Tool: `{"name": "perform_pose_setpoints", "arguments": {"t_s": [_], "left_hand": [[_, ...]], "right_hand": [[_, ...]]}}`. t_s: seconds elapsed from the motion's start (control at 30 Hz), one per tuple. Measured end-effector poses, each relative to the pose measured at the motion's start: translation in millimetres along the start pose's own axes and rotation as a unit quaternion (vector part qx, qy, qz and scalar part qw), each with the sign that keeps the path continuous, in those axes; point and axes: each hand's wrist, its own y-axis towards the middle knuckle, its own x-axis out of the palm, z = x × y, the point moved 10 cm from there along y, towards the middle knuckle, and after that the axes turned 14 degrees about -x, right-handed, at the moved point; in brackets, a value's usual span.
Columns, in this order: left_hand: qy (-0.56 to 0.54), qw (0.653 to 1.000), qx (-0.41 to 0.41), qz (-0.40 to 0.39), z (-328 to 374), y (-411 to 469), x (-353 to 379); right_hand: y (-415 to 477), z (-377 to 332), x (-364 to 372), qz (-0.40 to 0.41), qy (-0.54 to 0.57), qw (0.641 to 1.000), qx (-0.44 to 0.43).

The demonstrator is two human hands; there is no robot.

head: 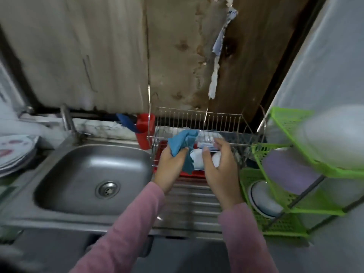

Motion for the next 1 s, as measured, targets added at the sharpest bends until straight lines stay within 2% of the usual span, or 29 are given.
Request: {"name": "perform_pose_setpoints", "arguments": {"t_s": [0.17,0.3,0.67,0.8,1.0], "left_hand": [[-0.020,0.995,-0.034,0.096,-37.9,-38.6,-118.4],[-0.012,0.987,-0.049,0.152,-57.0,-79.5,-219.2],[-0.043,0.943,-0.076,0.321,-101.2,-209.5,-486.9],[-0.076,0.923,-0.074,0.370,-112.3,-240.7,-559.8],[-0.107,0.890,-0.063,0.439,-125.0,-250.5,-647.8]], "right_hand": [[-65.3,-23.0,96.2,-0.061,0.114,0.990,0.061],[-125.9,-61.3,181.2,-0.116,0.191,0.968,0.110],[-240.3,-209.1,397.6,-0.298,0.225,0.924,0.079],[-260.9,-256.5,457.7,-0.361,0.241,0.899,0.067],[-274.1,-288.3,545.8,-0.420,0.239,0.874,0.057]]}}
